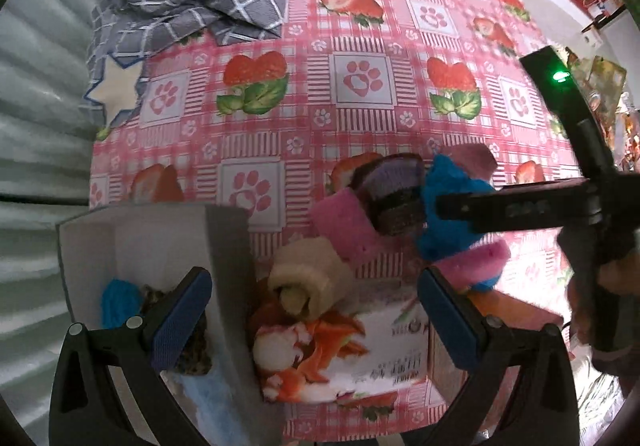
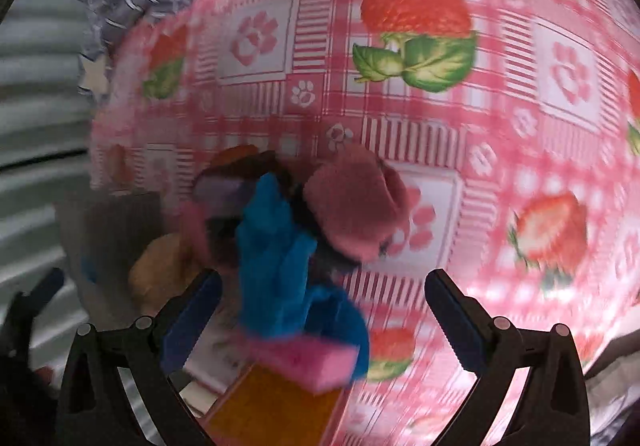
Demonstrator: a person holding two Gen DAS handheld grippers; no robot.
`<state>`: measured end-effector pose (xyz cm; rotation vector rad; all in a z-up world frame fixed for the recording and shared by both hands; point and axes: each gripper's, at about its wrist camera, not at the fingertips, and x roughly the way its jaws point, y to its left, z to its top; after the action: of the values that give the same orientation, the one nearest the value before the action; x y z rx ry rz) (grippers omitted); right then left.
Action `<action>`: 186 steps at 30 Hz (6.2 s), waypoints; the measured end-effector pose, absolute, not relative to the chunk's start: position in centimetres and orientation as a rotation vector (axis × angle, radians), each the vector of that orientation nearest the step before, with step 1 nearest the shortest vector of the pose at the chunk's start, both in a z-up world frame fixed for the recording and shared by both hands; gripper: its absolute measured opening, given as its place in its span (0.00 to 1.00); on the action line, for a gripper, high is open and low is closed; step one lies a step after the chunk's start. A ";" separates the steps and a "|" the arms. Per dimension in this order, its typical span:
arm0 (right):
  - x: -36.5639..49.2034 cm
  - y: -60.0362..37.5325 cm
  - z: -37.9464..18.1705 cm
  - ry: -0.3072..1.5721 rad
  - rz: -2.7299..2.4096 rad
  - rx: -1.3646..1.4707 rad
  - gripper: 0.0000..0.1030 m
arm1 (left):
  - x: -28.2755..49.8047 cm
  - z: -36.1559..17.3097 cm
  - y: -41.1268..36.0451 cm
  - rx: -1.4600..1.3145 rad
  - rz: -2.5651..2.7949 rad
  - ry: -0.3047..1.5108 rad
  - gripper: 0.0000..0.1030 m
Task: Organize soft objects
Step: 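Move both grippers from the box toward the remaining items on the tablecloth, then grasp the striped knit hat with left gripper while right grasps the pink knit sock, then carry the knit hat and pink sock with both grippers over the white box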
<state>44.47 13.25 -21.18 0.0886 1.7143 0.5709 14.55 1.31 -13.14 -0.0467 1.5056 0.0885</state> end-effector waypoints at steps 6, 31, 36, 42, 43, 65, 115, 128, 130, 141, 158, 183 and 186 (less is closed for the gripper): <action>45.0 10.5 -23.2 1.661 0.415 -0.028 0.99 | 18.7 -17.4 -0.7 -0.033 0.037 1.592 1.00; 48.3 3.8 -21.3 1.537 0.413 0.161 0.99 | 23.6 -25.7 -4.2 -0.027 0.030 1.763 1.00; 48.5 5.7 -23.1 1.576 0.423 0.077 0.99 | 23.5 -26.1 -3.9 -0.032 0.041 1.765 1.00; 47.6 6.5 -23.3 1.563 0.424 -0.022 0.69 | 23.3 -26.5 -4.0 -0.026 0.038 1.788 0.88; 47.6 6.5 -23.2 1.556 0.429 -0.023 0.57 | 23.4 -26.7 -4.1 -0.028 0.041 1.801 0.79; 47.7 0.3 -16.9 1.477 0.428 0.353 0.45 | 24.4 -17.5 -2.2 -0.079 0.046 1.513 0.43; 51.1 4.4 -17.4 1.441 0.407 0.154 0.27 | 17.4 -12.8 -3.6 -0.089 0.031 1.455 0.44; 45.8 -2.9 -14.5 1.375 0.319 0.329 0.27 | 16.8 -9.9 -6.7 -0.026 -0.057 1.392 0.44; 44.3 -3.6 -14.6 1.393 0.310 0.321 0.27 | 16.3 -9.7 -6.4 -0.025 -0.060 1.392 0.44; 35.7 -4.5 -14.4 1.449 0.322 0.333 0.27 | 11.6 -8.7 -5.0 -0.017 -0.060 1.388 0.44; 26.2 -1.1 -13.1 1.485 0.337 0.287 0.27 | 1.9 -9.6 -2.6 -0.041 -0.096 1.435 0.44; 20.8 10.2 -9.3 1.484 0.507 0.100 0.27 | -4.9 -8.5 6.9 -0.231 0.033 1.379 0.44; 20.8 11.7 -8.8 1.478 0.536 0.066 0.27 | -5.6 -8.5 8.2 -0.264 0.060 1.371 0.44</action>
<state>20.81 11.71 -8.84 0.0657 1.4785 0.5357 -5.59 8.23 -8.54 -0.2641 1.3709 0.0605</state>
